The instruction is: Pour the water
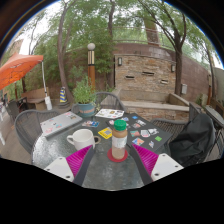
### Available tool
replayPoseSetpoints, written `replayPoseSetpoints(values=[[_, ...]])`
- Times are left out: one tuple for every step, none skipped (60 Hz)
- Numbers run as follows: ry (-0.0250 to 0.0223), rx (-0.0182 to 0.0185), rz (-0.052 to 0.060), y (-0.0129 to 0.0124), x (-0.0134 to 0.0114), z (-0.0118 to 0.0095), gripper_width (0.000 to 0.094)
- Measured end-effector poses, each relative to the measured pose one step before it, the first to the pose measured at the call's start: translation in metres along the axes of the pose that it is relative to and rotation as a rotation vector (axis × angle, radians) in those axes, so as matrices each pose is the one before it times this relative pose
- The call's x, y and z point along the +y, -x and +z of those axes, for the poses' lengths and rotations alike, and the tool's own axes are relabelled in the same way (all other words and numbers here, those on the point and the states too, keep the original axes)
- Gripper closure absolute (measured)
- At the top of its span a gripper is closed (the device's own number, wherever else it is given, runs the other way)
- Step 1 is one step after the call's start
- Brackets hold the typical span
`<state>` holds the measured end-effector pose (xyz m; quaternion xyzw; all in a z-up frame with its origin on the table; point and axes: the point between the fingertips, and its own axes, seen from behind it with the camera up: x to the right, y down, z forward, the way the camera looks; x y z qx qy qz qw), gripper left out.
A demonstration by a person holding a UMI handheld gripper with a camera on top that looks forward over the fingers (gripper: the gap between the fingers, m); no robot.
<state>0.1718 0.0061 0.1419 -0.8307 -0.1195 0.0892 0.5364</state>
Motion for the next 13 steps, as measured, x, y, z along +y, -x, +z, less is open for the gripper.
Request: replayPoseSetpoints(values=[[0.00253,0.00098,-0.0013,0.0043,-0.00003,-0.00928,0.0098],[0.00456,0.00265,-0.0008,0.00414,0.00041,-0.00909,0.0098],[0.00902,0.0042,-0.0021,0.00322,-0.00102,-0.00915,0.0099],[0.00897,0.00279,-0.0011,0.00478,0.00153,-0.00908,0.01],[0.00843,0.00031,-0.002,0.005,0.00154,-0.00905,0.0099],[0.00819,-0.00145,-0.0018,0.00578,0.00119,-0.0094,0.0099],[0.00816,-0.00174,-0.0004,0.006,0.00145,-0.00924,0.0099],[0.00649,-0.00008,0.0015,0.00636,0.00109,-0.00751,0.0098],[0.00572,0.00144,0.0056,0.00563,0.00151,-0.00878,0.0099],[0.00399,0.00374,0.0106,0.00532,0.00138,-0.00857,0.0099],[0.00338,0.00538,0.0169,0.00568,0.0003,-0.00752,0.0098],[0.00282,0.00496,0.0238,0.00566,0.00156,-0.00738,0.01],[0.00379,0.0005,0.0273,0.00655,0.00194,-0.00755,0.0099]])
